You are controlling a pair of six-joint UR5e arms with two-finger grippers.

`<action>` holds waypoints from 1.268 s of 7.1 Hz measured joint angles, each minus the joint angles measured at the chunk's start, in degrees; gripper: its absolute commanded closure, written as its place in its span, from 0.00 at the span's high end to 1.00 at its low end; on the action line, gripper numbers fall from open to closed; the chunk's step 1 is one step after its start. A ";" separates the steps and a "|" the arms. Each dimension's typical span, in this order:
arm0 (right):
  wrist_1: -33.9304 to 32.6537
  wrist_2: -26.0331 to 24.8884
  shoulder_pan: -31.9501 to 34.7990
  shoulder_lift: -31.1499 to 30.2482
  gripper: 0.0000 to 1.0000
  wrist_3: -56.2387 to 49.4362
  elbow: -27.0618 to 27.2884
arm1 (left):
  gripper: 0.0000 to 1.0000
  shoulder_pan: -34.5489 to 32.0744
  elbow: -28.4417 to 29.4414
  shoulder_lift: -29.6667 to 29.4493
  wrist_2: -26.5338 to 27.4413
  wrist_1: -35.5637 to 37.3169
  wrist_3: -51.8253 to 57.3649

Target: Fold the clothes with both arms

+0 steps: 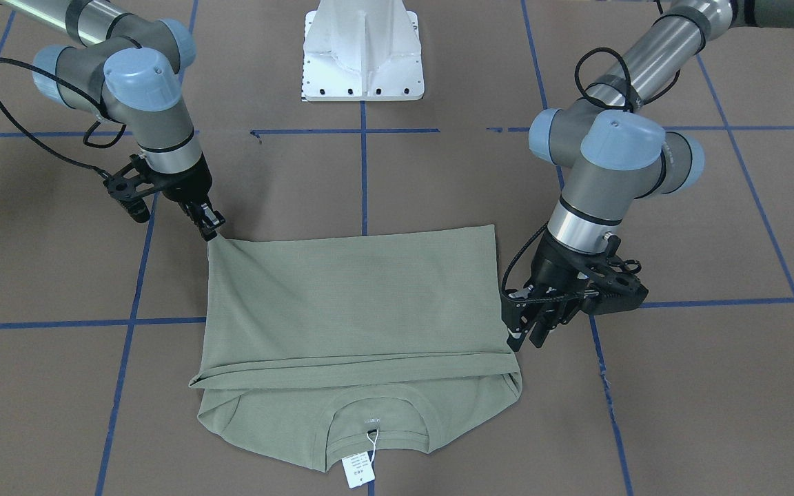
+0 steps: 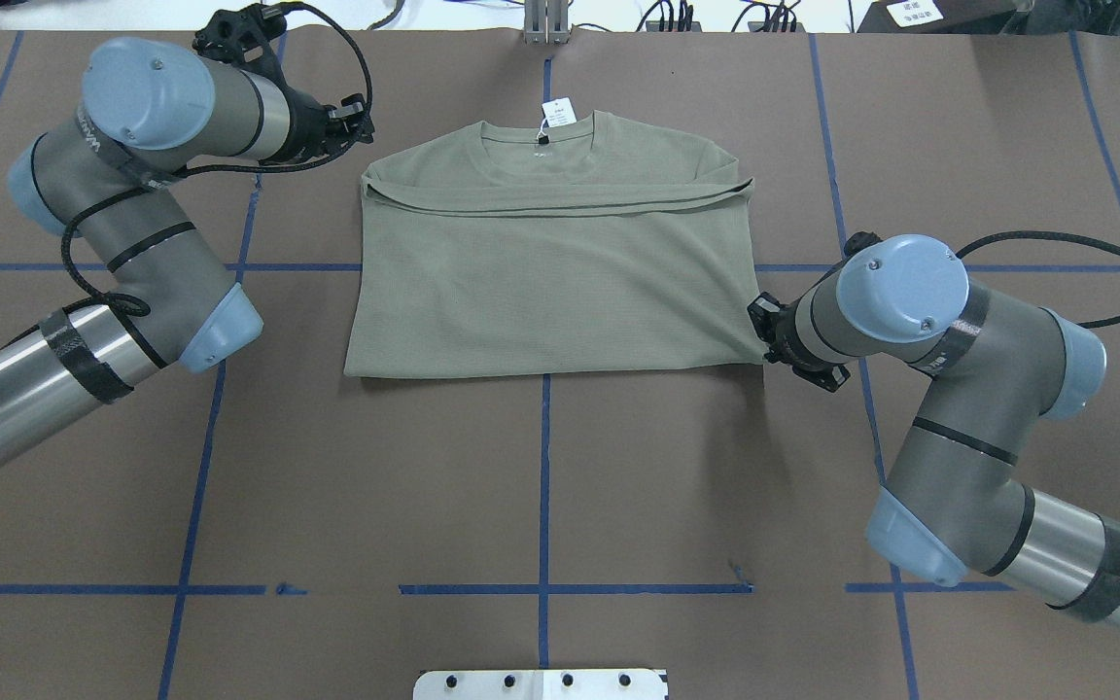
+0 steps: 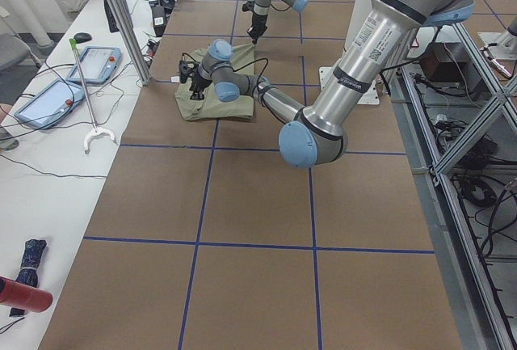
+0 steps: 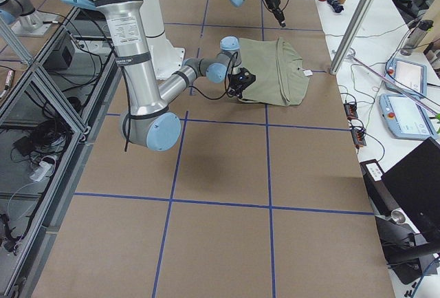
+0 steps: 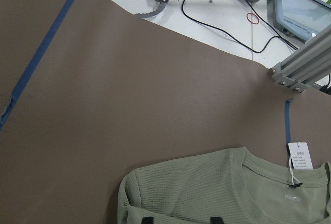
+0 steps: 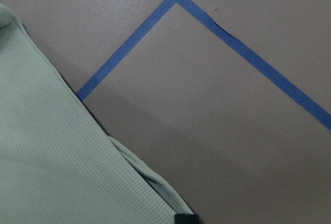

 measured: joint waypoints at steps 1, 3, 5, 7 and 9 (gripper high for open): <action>-1.24 0.13 -0.55 -1.60 0.00 0.17 2.59 | 0.47 0.07 -0.39 0.02 -0.10 0.03 -0.42; -8.63 0.22 -4.00 -5.36 0.00 2.12 11.90 | 0.47 1.31 -3.28 1.21 -0.38 0.35 -1.94; -15.79 0.88 -10.09 -8.61 0.00 4.41 20.50 | 0.47 2.79 -6.30 2.38 -1.64 0.50 -4.14; -22.64 3.73 -19.34 -10.31 0.00 5.71 27.73 | 0.47 4.29 -10.53 4.07 -6.26 0.44 -8.95; -24.26 4.28 -29.48 -10.54 0.99 9.64 29.76 | 0.48 7.72 -14.23 5.98 -7.55 0.37 -13.62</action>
